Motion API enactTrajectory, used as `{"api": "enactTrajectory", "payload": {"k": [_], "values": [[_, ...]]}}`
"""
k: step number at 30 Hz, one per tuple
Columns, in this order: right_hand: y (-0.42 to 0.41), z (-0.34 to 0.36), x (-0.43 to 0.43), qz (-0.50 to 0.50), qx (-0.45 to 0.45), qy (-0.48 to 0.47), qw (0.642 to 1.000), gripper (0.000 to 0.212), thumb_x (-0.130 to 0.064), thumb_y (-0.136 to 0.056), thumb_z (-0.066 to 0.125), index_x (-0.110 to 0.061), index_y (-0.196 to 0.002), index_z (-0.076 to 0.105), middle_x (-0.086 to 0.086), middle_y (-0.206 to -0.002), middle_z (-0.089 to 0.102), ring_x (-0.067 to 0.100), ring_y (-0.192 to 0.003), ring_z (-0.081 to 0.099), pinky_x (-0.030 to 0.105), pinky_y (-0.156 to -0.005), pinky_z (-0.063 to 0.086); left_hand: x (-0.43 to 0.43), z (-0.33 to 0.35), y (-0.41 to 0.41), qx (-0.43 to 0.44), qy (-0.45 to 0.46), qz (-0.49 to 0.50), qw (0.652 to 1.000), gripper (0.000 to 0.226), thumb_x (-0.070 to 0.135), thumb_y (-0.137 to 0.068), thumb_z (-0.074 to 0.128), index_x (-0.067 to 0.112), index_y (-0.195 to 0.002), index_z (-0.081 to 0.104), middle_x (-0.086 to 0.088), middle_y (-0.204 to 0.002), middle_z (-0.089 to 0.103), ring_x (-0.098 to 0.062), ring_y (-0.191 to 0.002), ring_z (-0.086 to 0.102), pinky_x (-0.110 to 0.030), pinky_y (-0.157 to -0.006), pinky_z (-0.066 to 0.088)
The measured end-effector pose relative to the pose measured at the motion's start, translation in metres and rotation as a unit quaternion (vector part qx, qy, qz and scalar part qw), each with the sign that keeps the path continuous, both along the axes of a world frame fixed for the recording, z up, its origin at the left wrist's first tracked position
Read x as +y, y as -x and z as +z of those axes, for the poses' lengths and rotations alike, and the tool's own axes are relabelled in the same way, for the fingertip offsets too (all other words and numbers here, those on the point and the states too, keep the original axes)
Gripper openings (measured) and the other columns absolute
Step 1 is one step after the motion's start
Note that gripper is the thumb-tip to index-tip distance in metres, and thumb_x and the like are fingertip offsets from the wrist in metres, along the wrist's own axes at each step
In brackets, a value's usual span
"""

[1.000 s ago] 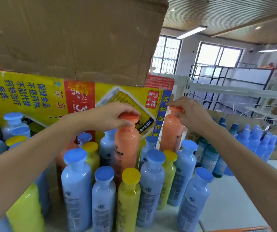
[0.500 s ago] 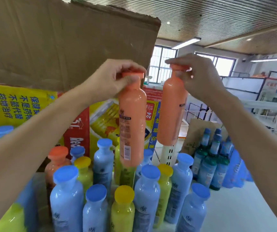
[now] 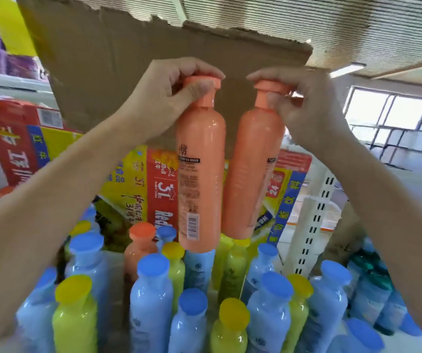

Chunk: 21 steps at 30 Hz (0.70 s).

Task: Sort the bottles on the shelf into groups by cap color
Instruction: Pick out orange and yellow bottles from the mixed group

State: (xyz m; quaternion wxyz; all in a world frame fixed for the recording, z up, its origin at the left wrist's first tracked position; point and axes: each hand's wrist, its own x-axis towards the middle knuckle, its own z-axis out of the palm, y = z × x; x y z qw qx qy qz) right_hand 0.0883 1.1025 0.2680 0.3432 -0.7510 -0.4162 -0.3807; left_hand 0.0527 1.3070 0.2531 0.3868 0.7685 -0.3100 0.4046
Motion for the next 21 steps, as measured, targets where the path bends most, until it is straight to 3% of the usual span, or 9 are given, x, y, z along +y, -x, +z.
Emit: {"api": "enactTrajectory", "payload": {"k": [5, 9, 13, 17, 19, 21], "values": [[-0.002, -0.003, 0.055, 0.075, -0.003, 0.020, 0.997, 0.039, -0.008, -0.076, 0.053, -0.034, -0.103, 0.064, -0.015, -0.104, 0.065, 0.002, -0.102, 0.060, 0.020, -0.086, 0.047, 0.050, 0.002, 0.023, -0.003, -0.018, 0.089, 0.996, 0.019, 0.025, -0.088, 0.051, 0.024, -0.105, 0.058, 0.015, -0.094, 0.060, 0.010, -0.080, 0.054, -0.006, -0.073, 0.037], [-0.004, -0.007, 0.104, 0.127, 0.014, 0.025, 0.991, 0.039, -0.005, -0.076, 0.052, -0.034, -0.101, 0.063, -0.014, -0.101, 0.064, -0.002, -0.096, 0.059, 0.015, -0.086, 0.047, 0.095, 0.003, 0.039, -0.008, -0.007, 0.162, 0.987, 0.025, 0.036, -0.081, 0.049, 0.027, -0.103, 0.058, 0.006, -0.097, 0.062, 0.004, -0.085, 0.053, -0.010, -0.075, 0.038], [-0.007, -0.011, 0.159, 0.152, 0.022, 0.049, 0.987, 0.038, -0.004, -0.077, 0.053, -0.024, -0.106, 0.067, -0.013, -0.100, 0.062, -0.005, -0.091, 0.060, 0.010, -0.084, 0.044, 0.142, 0.004, 0.054, 0.017, -0.010, 0.216, 0.976, 0.027, 0.033, -0.082, 0.050, 0.024, -0.106, 0.057, -0.004, -0.101, 0.062, -0.009, -0.097, 0.055, -0.019, -0.085, 0.042], [-0.008, -0.008, 0.214, 0.172, 0.025, 0.056, 0.983, 0.040, 0.004, -0.078, 0.053, -0.021, -0.106, 0.067, -0.009, -0.100, 0.063, -0.023, -0.079, 0.053, 0.000, -0.078, 0.038, 0.188, 0.007, 0.067, 0.030, 0.007, 0.265, 0.964, 0.022, 0.024, -0.083, 0.052, 0.025, -0.104, 0.059, 0.009, -0.092, 0.061, 0.006, -0.082, 0.054, -0.011, -0.079, 0.042], [-0.009, -0.006, 0.241, 0.173, 0.027, 0.061, 0.983, 0.041, 0.004, -0.078, 0.051, -0.021, -0.106, 0.067, -0.004, -0.102, 0.064, -0.021, -0.079, 0.053, -0.001, -0.076, 0.036, 0.210, 0.009, 0.071, 0.029, 0.015, 0.283, 0.959, 0.022, 0.022, -0.083, 0.053, 0.025, -0.104, 0.059, 0.006, -0.091, 0.061, 0.011, -0.075, 0.053, -0.006, -0.074, 0.041], [-0.010, -0.003, 0.267, 0.163, 0.016, 0.066, 0.984, 0.040, 0.000, -0.077, 0.052, -0.023, -0.108, 0.066, 0.004, -0.105, 0.064, -0.008, -0.083, 0.055, 0.000, -0.077, 0.035, 0.232, 0.011, 0.074, 0.036, 0.021, 0.294, 0.955, 0.022, 0.021, -0.083, 0.054, 0.023, -0.104, 0.060, 0.004, -0.088, 0.061, 0.013, -0.069, 0.053, -0.005, -0.070, 0.041]]}}
